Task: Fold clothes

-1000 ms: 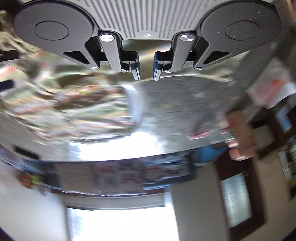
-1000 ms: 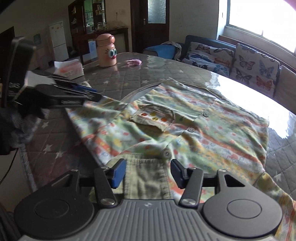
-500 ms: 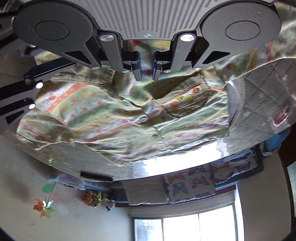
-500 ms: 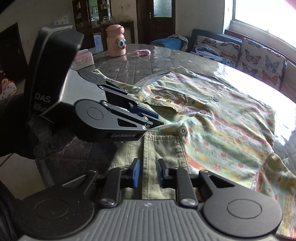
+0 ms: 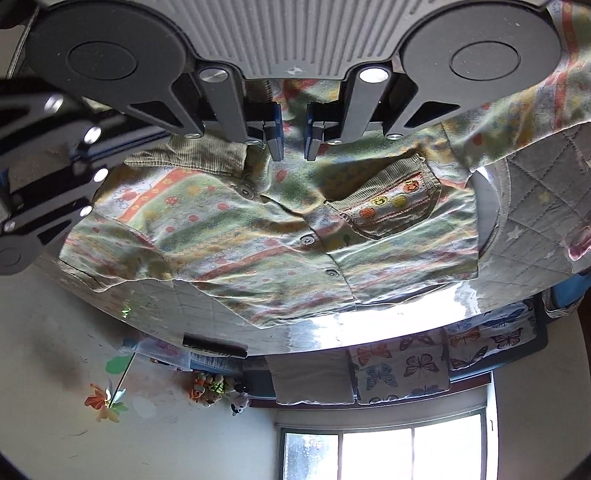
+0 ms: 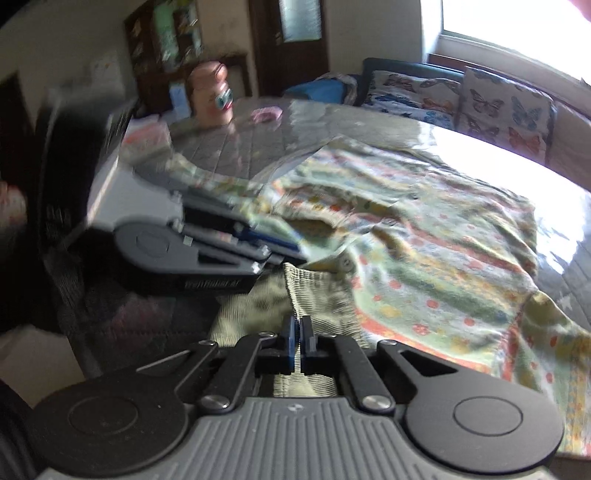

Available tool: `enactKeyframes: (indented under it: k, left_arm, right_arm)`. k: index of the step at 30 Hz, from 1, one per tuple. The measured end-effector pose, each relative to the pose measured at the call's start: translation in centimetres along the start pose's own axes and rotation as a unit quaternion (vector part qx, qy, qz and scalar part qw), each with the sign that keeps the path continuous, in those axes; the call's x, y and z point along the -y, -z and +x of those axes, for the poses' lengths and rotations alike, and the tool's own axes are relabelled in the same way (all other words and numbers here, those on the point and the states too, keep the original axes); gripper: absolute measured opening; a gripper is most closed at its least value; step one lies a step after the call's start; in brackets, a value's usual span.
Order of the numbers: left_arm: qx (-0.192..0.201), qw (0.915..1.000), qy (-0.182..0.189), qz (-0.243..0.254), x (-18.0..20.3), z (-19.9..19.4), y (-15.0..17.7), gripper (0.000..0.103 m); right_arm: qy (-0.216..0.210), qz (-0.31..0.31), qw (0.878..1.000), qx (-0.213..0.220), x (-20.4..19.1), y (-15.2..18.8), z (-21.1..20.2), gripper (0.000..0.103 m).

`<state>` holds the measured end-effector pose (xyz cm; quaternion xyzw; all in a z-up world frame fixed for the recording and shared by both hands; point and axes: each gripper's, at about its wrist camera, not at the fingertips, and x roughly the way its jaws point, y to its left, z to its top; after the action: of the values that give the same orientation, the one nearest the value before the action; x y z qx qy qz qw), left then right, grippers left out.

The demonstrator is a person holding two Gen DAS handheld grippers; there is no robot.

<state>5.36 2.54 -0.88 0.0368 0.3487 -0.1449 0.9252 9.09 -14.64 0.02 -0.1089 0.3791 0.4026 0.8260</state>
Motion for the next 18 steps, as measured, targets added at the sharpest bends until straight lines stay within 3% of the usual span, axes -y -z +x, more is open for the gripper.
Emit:
enactKeyframes:
  k: [8, 18]
  left_arm:
    - [0.008, 0.9998, 0.011, 0.014, 0.4, -0.3, -0.1, 0.013]
    - [0.000, 0.9981, 0.016, 0.059, 1.9, 0.3, -0.1, 0.012]
  right_arm:
    - [-0.012, 0.098, 0.993, 0.063, 3.7, -1.0, -3.5, 0.001]
    - [-0.015, 0.101, 0.993, 0.061, 3.7, -0.9, -3.1, 0.001]
